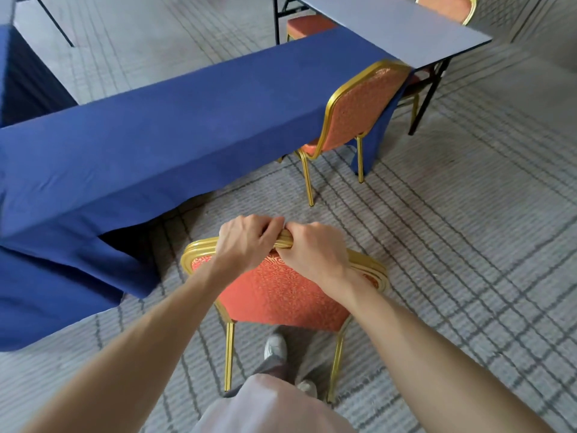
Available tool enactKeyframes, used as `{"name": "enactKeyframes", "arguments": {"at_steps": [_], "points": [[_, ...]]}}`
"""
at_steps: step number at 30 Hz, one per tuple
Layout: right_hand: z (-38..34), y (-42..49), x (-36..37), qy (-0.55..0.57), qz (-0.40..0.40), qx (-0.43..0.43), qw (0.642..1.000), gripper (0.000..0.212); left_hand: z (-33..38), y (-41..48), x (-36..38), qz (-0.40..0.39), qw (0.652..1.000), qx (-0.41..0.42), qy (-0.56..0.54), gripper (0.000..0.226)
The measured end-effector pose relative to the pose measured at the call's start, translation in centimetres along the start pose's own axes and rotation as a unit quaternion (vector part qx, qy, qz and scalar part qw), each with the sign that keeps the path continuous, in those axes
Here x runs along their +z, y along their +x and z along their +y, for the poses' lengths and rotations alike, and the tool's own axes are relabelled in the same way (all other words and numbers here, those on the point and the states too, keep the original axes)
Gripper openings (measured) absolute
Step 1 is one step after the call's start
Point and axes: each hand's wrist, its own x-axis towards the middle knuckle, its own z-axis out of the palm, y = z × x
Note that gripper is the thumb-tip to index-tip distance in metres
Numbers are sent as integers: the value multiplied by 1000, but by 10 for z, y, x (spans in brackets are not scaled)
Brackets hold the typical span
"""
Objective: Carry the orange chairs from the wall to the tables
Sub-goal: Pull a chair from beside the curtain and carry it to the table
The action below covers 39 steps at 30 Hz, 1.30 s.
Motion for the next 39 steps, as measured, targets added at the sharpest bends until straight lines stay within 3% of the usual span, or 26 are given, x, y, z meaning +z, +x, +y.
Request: {"name": "enactKeyframes", "arguments": {"at_steps": [5, 15, 22, 32, 39], "points": [[29, 60, 7, 22, -17, -4, 1000, 38, 7, 68, -8, -12, 999, -32, -13, 52], [98, 201, 28, 61, -56, 32, 996, 40, 12, 228, 1, 18, 996, 19, 85, 36], [120, 270, 40, 61, -78, 25, 995, 39, 8, 294, -10, -2, 1000, 5, 21, 37], [120, 338, 29, 70, -69, -110, 989, 27, 2, 320, -42, 103, 992, -75, -11, 50], [164, 336, 60, 66, -178, -216, 958, 18, 9, 316, 24, 96, 981, -172, -2, 50]]}}
